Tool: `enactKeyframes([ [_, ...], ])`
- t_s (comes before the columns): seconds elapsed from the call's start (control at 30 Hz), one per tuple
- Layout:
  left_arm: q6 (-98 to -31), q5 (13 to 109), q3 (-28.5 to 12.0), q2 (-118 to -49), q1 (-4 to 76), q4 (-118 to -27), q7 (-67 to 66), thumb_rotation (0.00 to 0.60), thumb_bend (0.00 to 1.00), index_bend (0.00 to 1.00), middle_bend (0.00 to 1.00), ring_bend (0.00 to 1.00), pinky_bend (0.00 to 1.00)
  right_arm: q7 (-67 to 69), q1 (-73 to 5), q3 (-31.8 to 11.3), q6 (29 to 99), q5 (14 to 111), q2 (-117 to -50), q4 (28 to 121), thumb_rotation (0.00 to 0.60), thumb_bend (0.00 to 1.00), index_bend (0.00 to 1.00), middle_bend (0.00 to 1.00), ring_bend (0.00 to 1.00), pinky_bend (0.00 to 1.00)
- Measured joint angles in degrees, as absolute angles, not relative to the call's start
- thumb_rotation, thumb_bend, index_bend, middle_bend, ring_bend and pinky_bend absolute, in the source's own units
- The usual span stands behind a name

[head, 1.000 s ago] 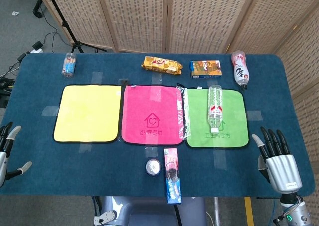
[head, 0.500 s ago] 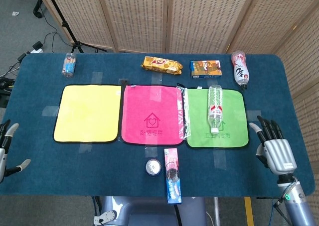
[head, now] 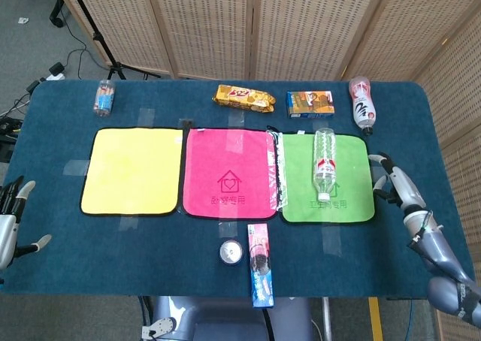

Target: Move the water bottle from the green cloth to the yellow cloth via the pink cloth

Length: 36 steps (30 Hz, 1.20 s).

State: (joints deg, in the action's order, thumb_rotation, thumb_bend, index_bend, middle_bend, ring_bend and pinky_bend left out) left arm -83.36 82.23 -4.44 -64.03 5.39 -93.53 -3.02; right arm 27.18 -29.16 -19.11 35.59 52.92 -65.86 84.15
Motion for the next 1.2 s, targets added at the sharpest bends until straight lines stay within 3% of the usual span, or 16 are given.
enactKeyframes([
  [0.13, -82.5, 81.5, -4.7, -64.0, 5.8, -93.5, -2.9, 0.600, 0.00, 0.00, 0.00, 0.00, 0.00, 28.5, -34.6, -20.0, 28.9, 45.4, -67.0, 78.9, 0.600, 1.00, 0.12, 0.00, 0.00, 0.08],
  [0.63, -81.7, 80.3, -5.0, -63.1, 6.3, -93.2, -0.9, 0.600, 0.00, 0.00, 0.00, 0.00, 0.00, 27.1, -45.2, -15.8, 20.9, 25.8, -73.8, 68.4, 0.600, 1.00, 0.09, 0.00, 0.00, 0.08],
  [0.9, -81.1, 79.7, -5.1, -63.0, 6.6, -93.1, -0.5, 0.600, 0.00, 0.00, 0.00, 0.00, 0.00, 25.7, -49.3, -13.1, 19.5, 19.6, -76.4, 66.1, 0.600, 1.00, 0.08, 0.00, 0.00, 0.08],
  [1.2, -80.5, 79.2, -5.2, -62.8, 6.9, -93.0, -0.1, 0.600, 0.00, 0.00, 0.00, 0.00, 0.00, 26.5, -51.2, -14.8, 17.0, 19.1, -76.5, 70.2, 0.600, 1.00, 0.08, 0.00, 0.00, 0.08],
])
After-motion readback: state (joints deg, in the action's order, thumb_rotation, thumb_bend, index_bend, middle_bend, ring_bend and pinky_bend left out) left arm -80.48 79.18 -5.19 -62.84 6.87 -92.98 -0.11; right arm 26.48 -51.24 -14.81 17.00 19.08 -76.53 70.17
